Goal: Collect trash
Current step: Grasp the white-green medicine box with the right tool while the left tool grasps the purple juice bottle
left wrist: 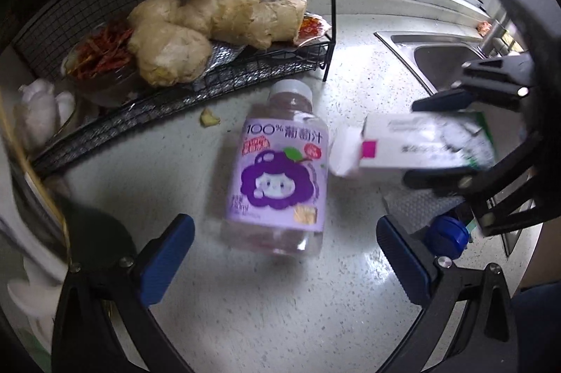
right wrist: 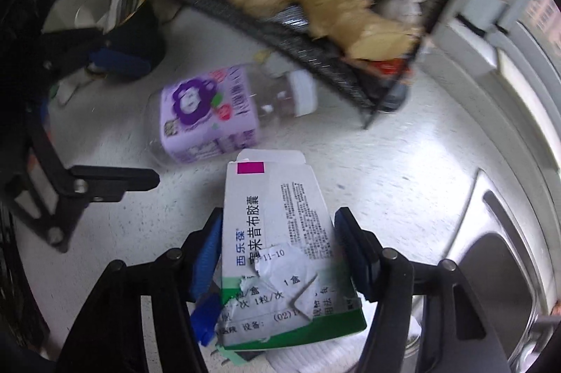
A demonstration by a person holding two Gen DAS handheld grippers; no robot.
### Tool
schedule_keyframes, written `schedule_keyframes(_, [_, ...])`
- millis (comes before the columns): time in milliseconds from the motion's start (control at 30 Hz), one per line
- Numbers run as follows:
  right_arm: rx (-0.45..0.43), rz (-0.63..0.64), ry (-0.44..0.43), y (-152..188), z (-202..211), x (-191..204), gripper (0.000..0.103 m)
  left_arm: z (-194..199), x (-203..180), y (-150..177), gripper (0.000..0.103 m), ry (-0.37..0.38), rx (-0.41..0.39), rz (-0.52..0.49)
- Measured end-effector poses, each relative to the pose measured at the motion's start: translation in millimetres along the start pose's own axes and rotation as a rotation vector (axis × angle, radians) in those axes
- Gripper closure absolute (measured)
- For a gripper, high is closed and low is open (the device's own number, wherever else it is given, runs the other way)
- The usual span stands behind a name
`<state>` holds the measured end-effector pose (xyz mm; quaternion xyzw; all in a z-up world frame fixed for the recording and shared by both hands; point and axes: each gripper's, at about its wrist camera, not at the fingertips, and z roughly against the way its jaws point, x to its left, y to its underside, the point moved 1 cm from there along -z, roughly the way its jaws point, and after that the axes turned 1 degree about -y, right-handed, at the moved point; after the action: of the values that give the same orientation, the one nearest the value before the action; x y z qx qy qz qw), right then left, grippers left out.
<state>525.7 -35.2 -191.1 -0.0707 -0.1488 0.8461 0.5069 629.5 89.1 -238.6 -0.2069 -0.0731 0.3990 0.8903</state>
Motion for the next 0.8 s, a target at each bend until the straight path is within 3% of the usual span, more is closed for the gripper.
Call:
schedule_keyframes(167, [-0.036, -0.024, 0.074, 6, 21, -10, 0.043, -16, 0, -18, 0.0, 0.005, 0.013, -0.072])
schedule_keyframes(333, [-0.04, -0.101, 0.058, 18, 36, -24, 0.043, -28, -1, -34, 0.0, -0.007, 0.013, -0.094])
schedule_keyframes(433, [-0.054, -0.073, 0.13, 25, 42, -22, 0.043, -32, 1, -38, 0.0, 0.026, 0.013, -0.084])
schedule_keyframes(667, [-0.088, -0.135, 0.081, 40, 59, -33, 0.043, -55, -4, -39, 0.0, -0.003, 0.067, -0.108])
schedule_keyframes(767, [-0.091, -0.149, 0.091, 50, 54, -38, 0.043, -59, -6, -38, 0.018, -0.019, 0.077, -0.095])
schedule_keyframes(800, [-0.088, -0.157, 0.097, 53, 53, -41, 0.043, -60, -7, -38, 0.032, -0.028, 0.082, -0.087])
